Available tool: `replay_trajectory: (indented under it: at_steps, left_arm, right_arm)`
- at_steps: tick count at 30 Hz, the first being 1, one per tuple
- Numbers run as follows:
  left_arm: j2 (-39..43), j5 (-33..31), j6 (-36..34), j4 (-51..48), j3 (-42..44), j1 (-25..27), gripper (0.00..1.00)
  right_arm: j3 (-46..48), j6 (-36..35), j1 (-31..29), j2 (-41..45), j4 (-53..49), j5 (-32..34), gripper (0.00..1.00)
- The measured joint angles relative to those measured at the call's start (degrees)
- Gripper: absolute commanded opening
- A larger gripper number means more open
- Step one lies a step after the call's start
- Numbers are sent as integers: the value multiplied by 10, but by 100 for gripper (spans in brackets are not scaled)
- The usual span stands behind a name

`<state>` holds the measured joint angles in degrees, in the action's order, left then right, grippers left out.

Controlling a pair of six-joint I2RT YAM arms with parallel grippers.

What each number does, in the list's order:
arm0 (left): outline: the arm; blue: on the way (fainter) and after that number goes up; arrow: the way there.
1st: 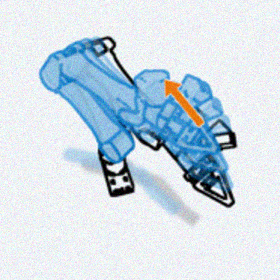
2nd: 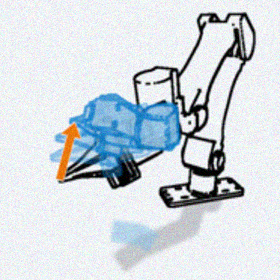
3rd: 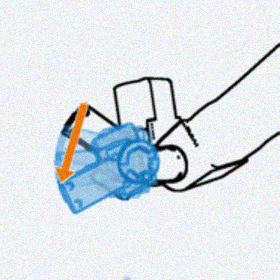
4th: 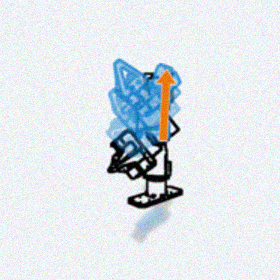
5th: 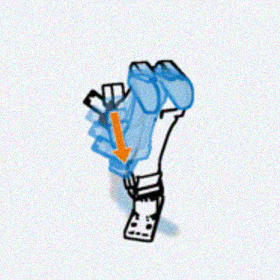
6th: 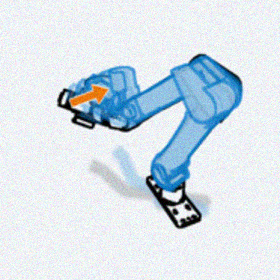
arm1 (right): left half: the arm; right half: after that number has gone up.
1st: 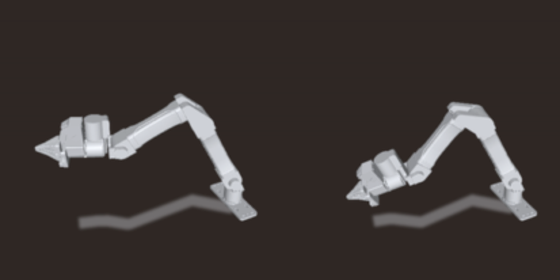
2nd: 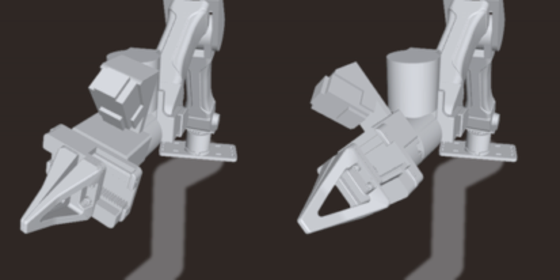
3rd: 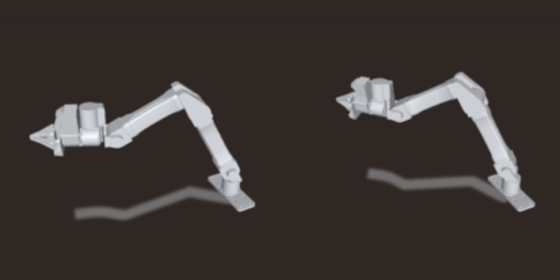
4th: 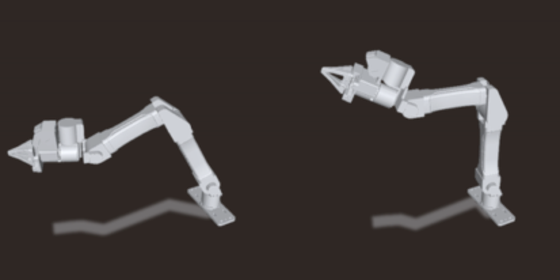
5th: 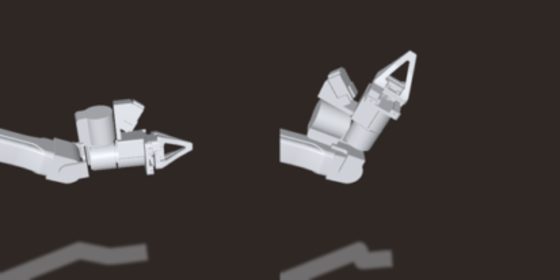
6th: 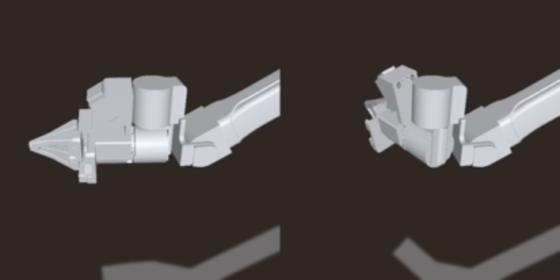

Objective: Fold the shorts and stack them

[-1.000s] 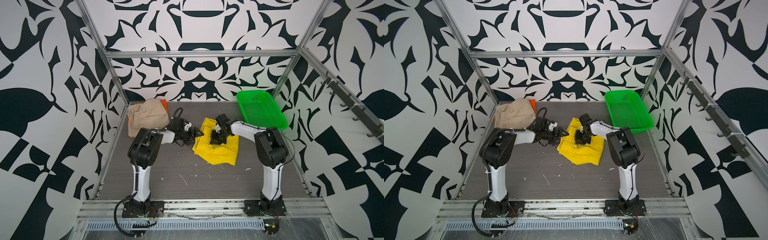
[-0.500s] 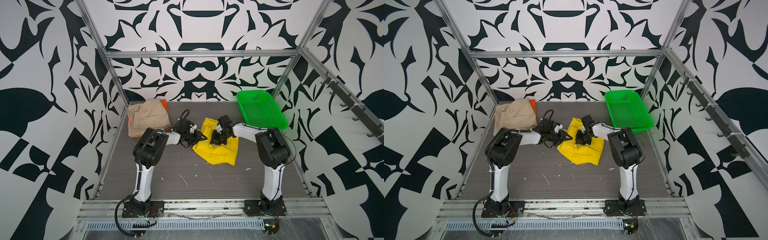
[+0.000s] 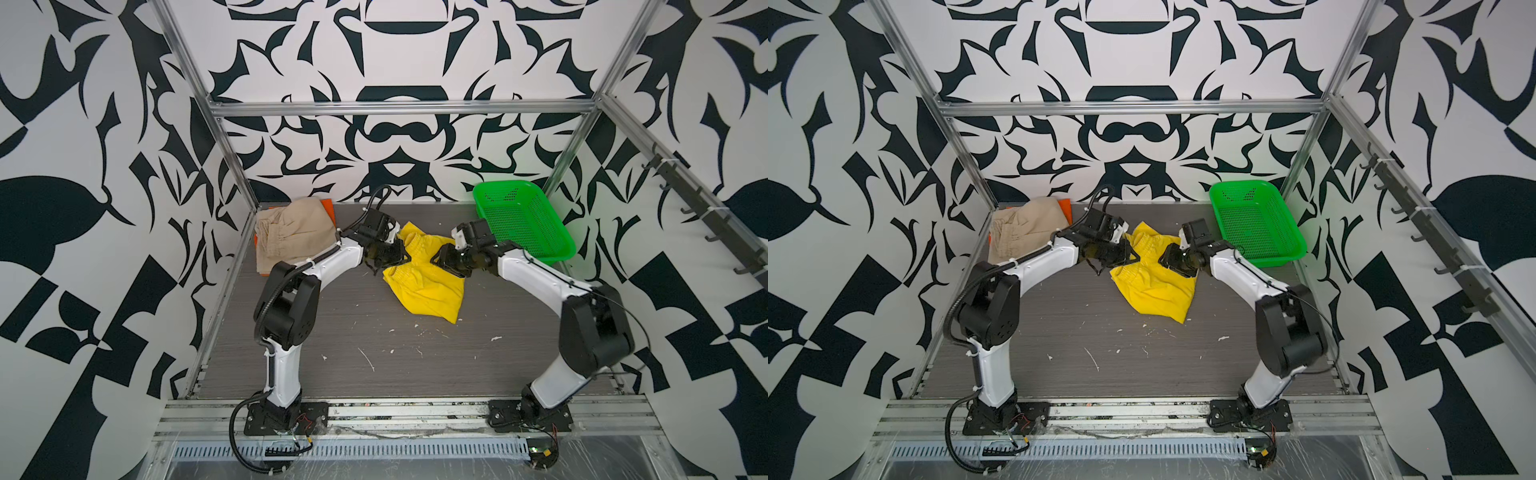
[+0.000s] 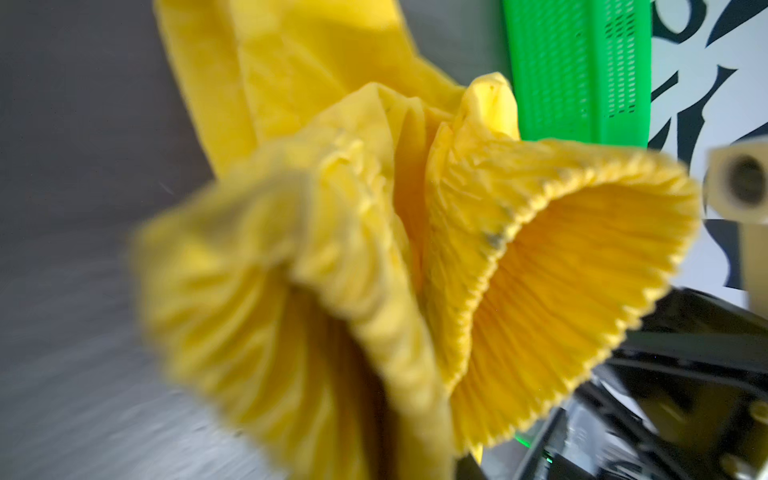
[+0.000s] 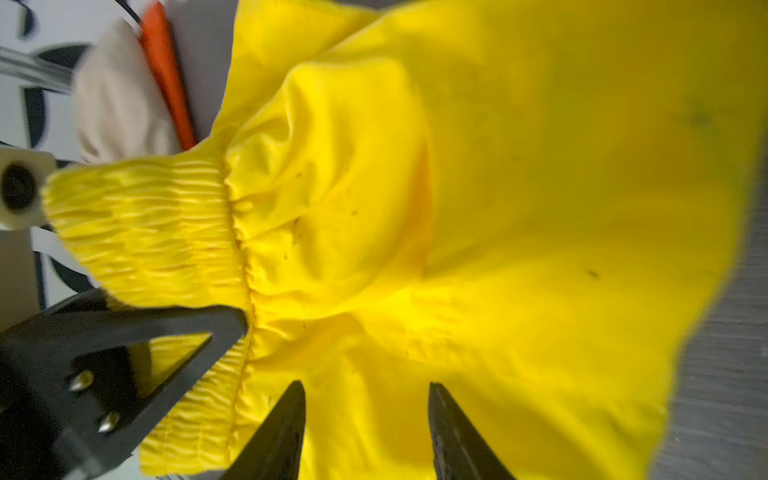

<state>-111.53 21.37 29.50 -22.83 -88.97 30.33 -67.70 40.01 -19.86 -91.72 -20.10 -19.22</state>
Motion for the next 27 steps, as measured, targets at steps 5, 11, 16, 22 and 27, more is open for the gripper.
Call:
replay_trajectory:
  at_steps: [5, 11, 16, 22, 27]
  left_arm:
    - [7, -63, -83, -104, -102, -29, 0]
    - [0, -132, -169, -218, -210, -64, 0]
    - [-22, -162, -220, -274, -290, -97, 0]
    - [-50, -158, -252, -303, -345, -150, 0]
    - [-55, -123, -280, -301, -371, -199, 0]
  right_arm:
    - [35, -4, 5, 60, 5, 4, 53]
    - [93, -11, 5, 59, -7, 4, 53]
    - [117, -12, 5, 59, -15, 4, 53]
    - [129, -12, 5, 60, -16, 4, 53]
    - [134, -12, 5, 63, -16, 6, 53]
